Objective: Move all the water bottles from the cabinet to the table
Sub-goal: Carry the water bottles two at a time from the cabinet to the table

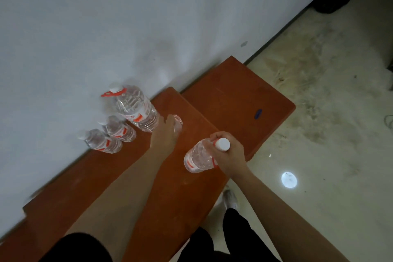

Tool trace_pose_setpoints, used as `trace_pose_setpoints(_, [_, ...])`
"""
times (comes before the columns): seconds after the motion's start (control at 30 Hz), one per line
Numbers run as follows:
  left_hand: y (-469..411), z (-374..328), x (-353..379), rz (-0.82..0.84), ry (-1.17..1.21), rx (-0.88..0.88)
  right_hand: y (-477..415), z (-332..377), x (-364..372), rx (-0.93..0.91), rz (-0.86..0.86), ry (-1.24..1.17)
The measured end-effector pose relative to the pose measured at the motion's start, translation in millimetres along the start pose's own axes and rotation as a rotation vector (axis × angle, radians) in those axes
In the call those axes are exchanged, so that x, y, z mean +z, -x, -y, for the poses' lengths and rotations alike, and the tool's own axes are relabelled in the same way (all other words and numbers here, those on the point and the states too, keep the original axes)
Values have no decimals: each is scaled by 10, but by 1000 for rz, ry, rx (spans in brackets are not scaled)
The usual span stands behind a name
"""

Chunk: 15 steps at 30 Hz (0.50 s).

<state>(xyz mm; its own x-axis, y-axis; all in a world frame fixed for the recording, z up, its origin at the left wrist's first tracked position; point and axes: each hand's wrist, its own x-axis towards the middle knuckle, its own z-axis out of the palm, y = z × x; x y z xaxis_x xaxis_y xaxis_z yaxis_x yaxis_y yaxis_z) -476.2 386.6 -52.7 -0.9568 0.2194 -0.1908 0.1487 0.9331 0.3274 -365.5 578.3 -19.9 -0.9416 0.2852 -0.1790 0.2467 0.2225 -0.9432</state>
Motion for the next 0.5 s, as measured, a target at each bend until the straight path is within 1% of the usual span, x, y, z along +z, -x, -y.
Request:
trace_pose_setpoints(0.07, [228,73,60,32,81,-106,-73,42,-20,12,46,-15])
trace_pose_setpoints(0.1, [323,96,68,18,130,-159,-109,67,-30,19,77,-13])
trace_pose_setpoints(0.2, [544,89,-66,-117,297,-314,-196,122,-91,25,197,22])
trace_pose_setpoints(0.27, [755,150,-227,-209,305,-416,-206,192,-90,12,319,69])
trace_pose_setpoints(0.3, [849,201,-278,-227,288,-448,-183,198,-73,-2,357,87])
trace_pose_setpoints(0.4, [1300,330,-455,-343,259,-603,-119,306,74,-170,518,147])
trace_pose_setpoints(0.47, [1724,282,-454,-436,289,-741,-76,365,198,-318,676,242])
trace_pose_setpoints(0.5, [1856,229,-427,-462,291,-766,-76,377,222,-382,723,268])
